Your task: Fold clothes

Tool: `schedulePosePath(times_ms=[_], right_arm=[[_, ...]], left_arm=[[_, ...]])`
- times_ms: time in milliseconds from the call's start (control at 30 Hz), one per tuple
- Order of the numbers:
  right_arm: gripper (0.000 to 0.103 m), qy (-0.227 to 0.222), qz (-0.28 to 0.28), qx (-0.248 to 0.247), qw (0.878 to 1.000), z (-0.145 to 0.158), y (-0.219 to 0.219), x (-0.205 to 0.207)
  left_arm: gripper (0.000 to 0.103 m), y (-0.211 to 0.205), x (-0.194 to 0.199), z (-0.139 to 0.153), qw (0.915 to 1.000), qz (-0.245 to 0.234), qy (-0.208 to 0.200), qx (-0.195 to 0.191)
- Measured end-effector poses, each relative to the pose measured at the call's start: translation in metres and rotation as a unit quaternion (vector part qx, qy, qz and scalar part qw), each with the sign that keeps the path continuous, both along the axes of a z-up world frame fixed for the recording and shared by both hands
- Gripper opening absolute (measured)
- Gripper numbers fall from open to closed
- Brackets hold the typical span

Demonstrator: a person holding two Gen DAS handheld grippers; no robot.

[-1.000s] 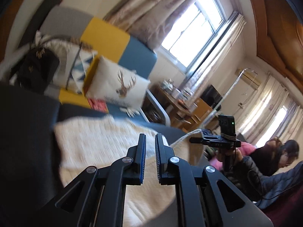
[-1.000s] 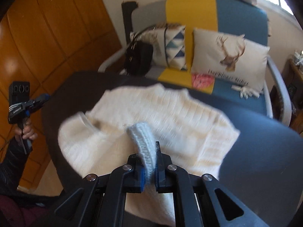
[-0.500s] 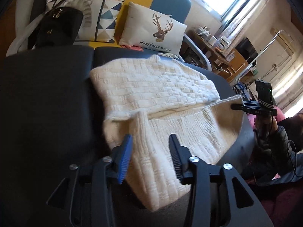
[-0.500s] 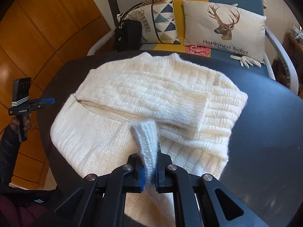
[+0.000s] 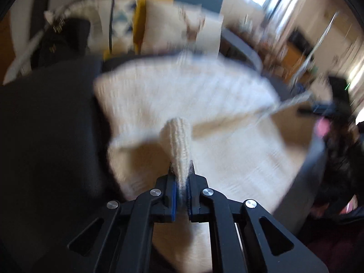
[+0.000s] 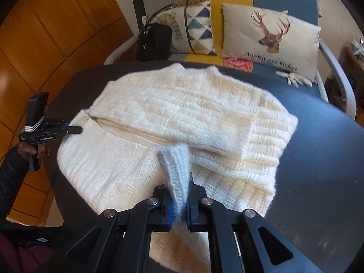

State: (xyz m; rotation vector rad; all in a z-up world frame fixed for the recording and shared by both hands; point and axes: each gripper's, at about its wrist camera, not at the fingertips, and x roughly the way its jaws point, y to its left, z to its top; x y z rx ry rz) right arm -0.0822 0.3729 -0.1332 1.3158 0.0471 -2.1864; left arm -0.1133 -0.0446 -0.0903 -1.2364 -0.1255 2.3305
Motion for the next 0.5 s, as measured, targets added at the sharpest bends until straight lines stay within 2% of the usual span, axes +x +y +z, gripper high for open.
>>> schedulePosePath(times_ms=[67,267,400,500], right_arm=[[0.005,0.022,-0.004,-0.007,1.0,0.016,0.006,0.003],[0.005,0.084,-0.029,-0.023,0.996,0.063,0.023,-0.017],[0.005,0.104,-0.051,-0.028,0.993,0.077,0.032,-0.051],[0.006,0.091,-0.083,-0.01,0.992,0.06,0.033,-0.09]], left_arm=[[0.005,-0.008,0.014,0.034,0.9978,0.015,0.05,0.04],[0.006,-0.014,0.001,0.098,0.9881,0.027,0.137,0.063],[0.006,-0.014,-0.041,0.103,0.9867,0.043,0.148,0.05],[0.007,-0.011,-0.091,0.08,0.9906,0.08,0.109,0.02]])
